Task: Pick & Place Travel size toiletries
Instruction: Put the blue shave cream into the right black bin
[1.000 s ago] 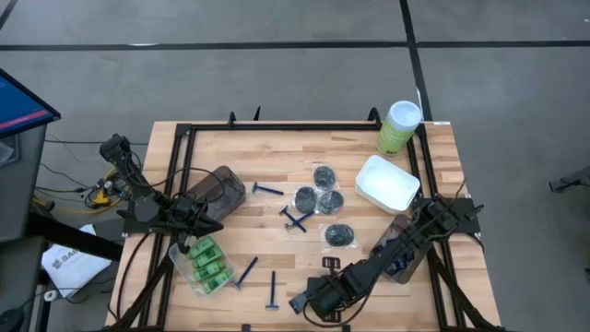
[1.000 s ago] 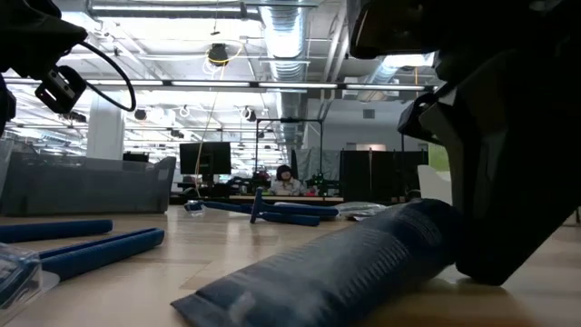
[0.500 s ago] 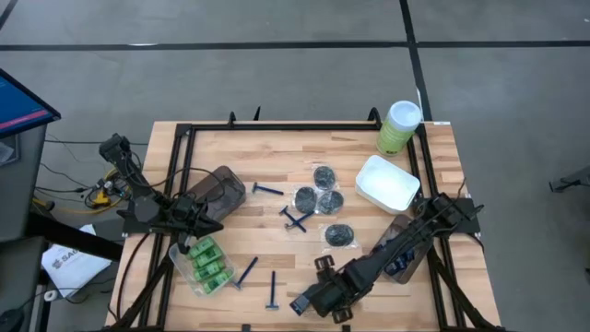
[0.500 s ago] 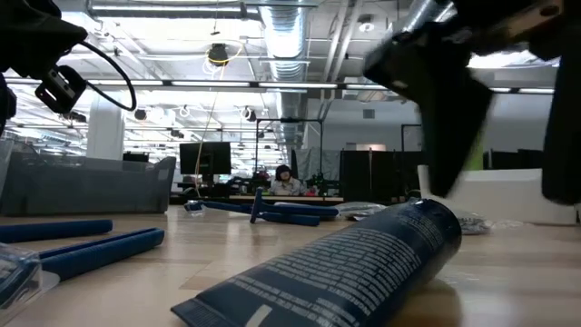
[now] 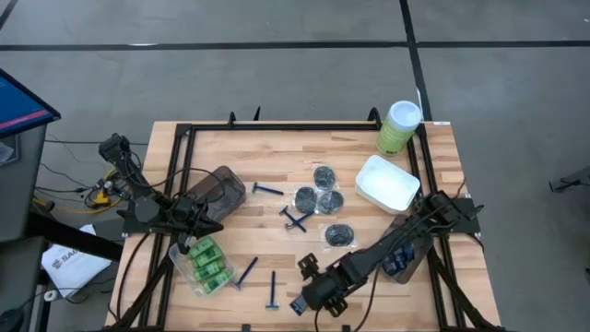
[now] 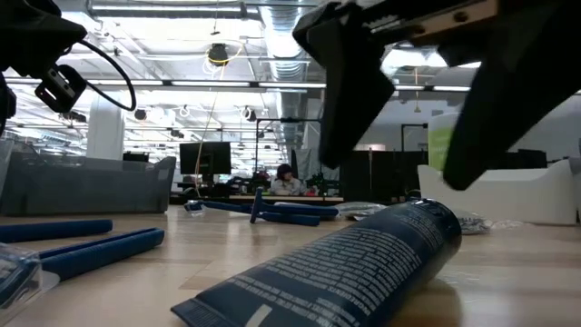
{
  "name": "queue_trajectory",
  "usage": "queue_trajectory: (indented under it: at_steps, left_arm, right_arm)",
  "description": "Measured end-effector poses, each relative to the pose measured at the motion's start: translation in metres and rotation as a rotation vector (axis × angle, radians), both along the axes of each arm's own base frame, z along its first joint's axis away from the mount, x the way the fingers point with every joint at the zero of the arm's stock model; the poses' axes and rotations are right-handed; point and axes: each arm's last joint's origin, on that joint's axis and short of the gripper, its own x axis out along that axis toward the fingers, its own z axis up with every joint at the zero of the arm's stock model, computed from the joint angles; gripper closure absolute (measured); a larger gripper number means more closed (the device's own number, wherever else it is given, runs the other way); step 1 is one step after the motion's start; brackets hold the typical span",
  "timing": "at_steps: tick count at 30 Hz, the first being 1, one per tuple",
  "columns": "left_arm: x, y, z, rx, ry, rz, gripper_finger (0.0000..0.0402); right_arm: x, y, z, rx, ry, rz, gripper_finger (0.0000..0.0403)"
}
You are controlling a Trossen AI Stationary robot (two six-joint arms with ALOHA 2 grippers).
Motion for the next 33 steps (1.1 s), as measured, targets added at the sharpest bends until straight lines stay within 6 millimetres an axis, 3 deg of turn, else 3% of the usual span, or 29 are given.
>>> queue_trajectory:
  at_steps: [21, 27, 33]
  left_arm:
    - [0.0, 0.0, 0.001, -0.008, -0.007, 0.001, 0.04]
    - [0.0, 0.0, 0.001, -0.005, -0.004, 0.002, 0.04]
    - [0.0, 0.0, 0.001, -0.006, -0.005, 0.002, 0.04]
  right_arm:
    - [0.005, -0.009, -0.037, 0.061, 0.013, 0.076, 0.0116]
    - [0.006, -0.012, -0.039, 0.068, 0.032, 0.037, 0.0165]
    - [0.005, -0.014, -0.039, 0.069, 0.05, 0.022, 0.026]
